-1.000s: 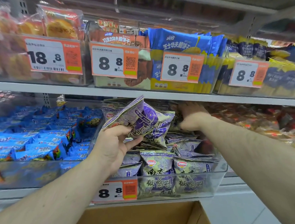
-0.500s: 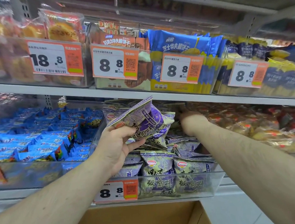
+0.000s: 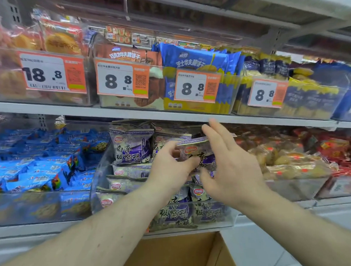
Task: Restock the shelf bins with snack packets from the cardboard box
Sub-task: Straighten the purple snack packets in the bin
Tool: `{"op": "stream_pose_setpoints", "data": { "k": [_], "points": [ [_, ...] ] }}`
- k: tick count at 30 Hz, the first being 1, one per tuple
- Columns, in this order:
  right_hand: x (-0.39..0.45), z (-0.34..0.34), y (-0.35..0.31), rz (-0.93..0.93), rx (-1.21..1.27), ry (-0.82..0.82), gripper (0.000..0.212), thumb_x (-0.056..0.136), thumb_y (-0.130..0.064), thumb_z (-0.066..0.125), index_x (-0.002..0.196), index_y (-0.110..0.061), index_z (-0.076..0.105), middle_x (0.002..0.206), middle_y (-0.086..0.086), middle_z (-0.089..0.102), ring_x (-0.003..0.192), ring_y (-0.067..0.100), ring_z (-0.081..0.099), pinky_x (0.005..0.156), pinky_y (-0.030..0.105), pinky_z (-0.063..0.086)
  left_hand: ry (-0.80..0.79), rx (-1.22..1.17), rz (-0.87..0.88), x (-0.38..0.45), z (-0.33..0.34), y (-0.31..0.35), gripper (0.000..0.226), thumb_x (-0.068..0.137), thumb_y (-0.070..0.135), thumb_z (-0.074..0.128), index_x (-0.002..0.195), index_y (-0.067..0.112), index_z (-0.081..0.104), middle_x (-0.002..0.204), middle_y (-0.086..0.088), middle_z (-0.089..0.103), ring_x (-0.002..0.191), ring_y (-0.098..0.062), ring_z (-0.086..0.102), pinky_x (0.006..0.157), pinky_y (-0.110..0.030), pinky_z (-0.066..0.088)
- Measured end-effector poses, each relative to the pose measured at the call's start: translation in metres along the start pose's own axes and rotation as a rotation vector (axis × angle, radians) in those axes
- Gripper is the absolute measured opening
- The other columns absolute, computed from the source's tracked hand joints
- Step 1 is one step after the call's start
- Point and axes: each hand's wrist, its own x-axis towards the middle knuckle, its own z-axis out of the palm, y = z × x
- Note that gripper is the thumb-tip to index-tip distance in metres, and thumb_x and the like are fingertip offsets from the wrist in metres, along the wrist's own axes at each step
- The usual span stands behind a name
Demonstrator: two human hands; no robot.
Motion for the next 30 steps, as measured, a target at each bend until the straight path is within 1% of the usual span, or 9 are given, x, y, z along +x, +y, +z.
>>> {"op": "stream_pose_setpoints", "data": {
  "k": [3,6,9,13,17,20,24,28,30],
  "points": [
    [0.003,0.015,0.014,0.005,-0.032,-0.044,0.052,0.069,-0.025,0.063,0.119,-0.013,0.057,0.114,0.005,0.059,0.072,0.031,0.066,0.048,0.033,0.049,-0.056,0.037,-0.030,0.002,0.006,-0.001,0.020,0.082,0.007,0.073,0.085,0.024,0.063,0.087,0.000,0.069,0.082,-0.021,0.068,0.075,-0.045,0.060],
    [0.006,0.027,0.034,0.040,-0.094,0.017,0.023,0.075,-0.025,0.069,0.091,-0.010,0.061,0.086,0.008,0.054,0.062,0.033,0.059,0.046,0.030,0.041,-0.057,0.202,-0.006,0.010,-0.001,-0.006,0.014,0.085,0.016,0.070,0.095,0.025,0.066,0.094,0.007,0.067,0.085,-0.012,0.065,0.081,-0.036,0.057],
    [0.015,0.035,0.050,0.046,-0.158,0.047,0.010,0.077,-0.013,0.066,0.074,-0.006,0.060,0.076,0.011,0.050,0.055,0.034,0.051,0.041,0.033,0.040,-0.017,0.664,0.226,0.019,-0.020,-0.011,0.019,0.084,0.019,0.065,0.100,0.028,0.066,0.091,0.016,0.058,0.082,-0.007,0.058,0.077,-0.025,0.046],
    [0.027,0.048,0.055,0.061,-0.264,0.064,0.023,0.059,0.004,0.073,0.062,-0.005,0.053,0.070,0.010,0.045,0.050,0.029,0.040,0.042,0.024,0.018,-0.105,1.130,0.567,0.039,-0.036,-0.009,0.030,0.082,0.024,0.060,0.112,0.024,0.061,0.116,0.006,0.057,0.112,-0.018,0.047,0.096,-0.038,0.041],
    [0.040,0.068,0.057,0.059,-0.303,0.133,0.011,0.060,0.000,0.063,0.060,-0.008,0.055,0.066,0.009,0.043,0.043,0.027,0.035,0.048,0.021,0.008,-0.268,1.497,0.464,0.073,-0.036,-0.003,0.082,0.079,0.053,0.061,0.148,0.028,0.024,0.149,0.002,0.035,0.139,-0.022,0.025,0.113,-0.047,0.022],
    [0.046,0.084,0.058,-0.011,-0.363,0.149,0.011,0.055,-0.003,0.056,0.059,-0.013,0.058,0.054,0.004,0.047,0.039,0.028,0.041,0.050,0.024,0.014,-0.433,1.599,0.383,0.095,-0.033,-0.002,0.110,0.070,0.073,0.062,0.153,0.028,0.004,0.157,0.000,0.024,0.146,-0.023,0.017,0.117,-0.055,0.009],
    [0.054,0.097,0.061,-0.056,-0.343,0.186,0.016,0.058,-0.003,0.045,0.060,-0.014,0.056,0.054,0.003,0.049,0.040,0.027,0.043,0.052,0.025,0.017,-0.633,1.532,0.249,0.115,-0.041,0.003,0.127,0.059,0.072,0.074,0.153,0.033,-0.003,0.157,-0.003,0.022,0.142,-0.026,0.025,0.116,-0.046,0.023],
    [0.065,0.111,0.053,0.005,-0.297,0.124,0.013,0.058,-0.002,0.049,0.057,-0.012,0.058,0.053,0.006,0.053,0.039,0.027,0.048,0.049,0.026,0.026,-0.319,1.620,0.329,0.117,-0.047,-0.009,0.120,0.061,0.073,0.071,0.151,0.029,0.004,0.153,-0.005,0.022,0.143,-0.029,0.018,0.116,-0.049,0.013],
    [0.067,0.112,0.045,0.139,-0.292,-0.061,0.014,0.066,-0.002,0.061,0.075,-0.011,0.067,0.067,0.009,0.064,0.055,0.030,0.061,0.057,0.031,0.040,-0.213,1.702,0.355,0.115,-0.044,-0.014,0.122,0.063,0.079,0.064,0.152,0.024,0.001,0.155,-0.007,0.017,0.145,-0.030,0.012,0.115,-0.054,0.006]
  ]
}}
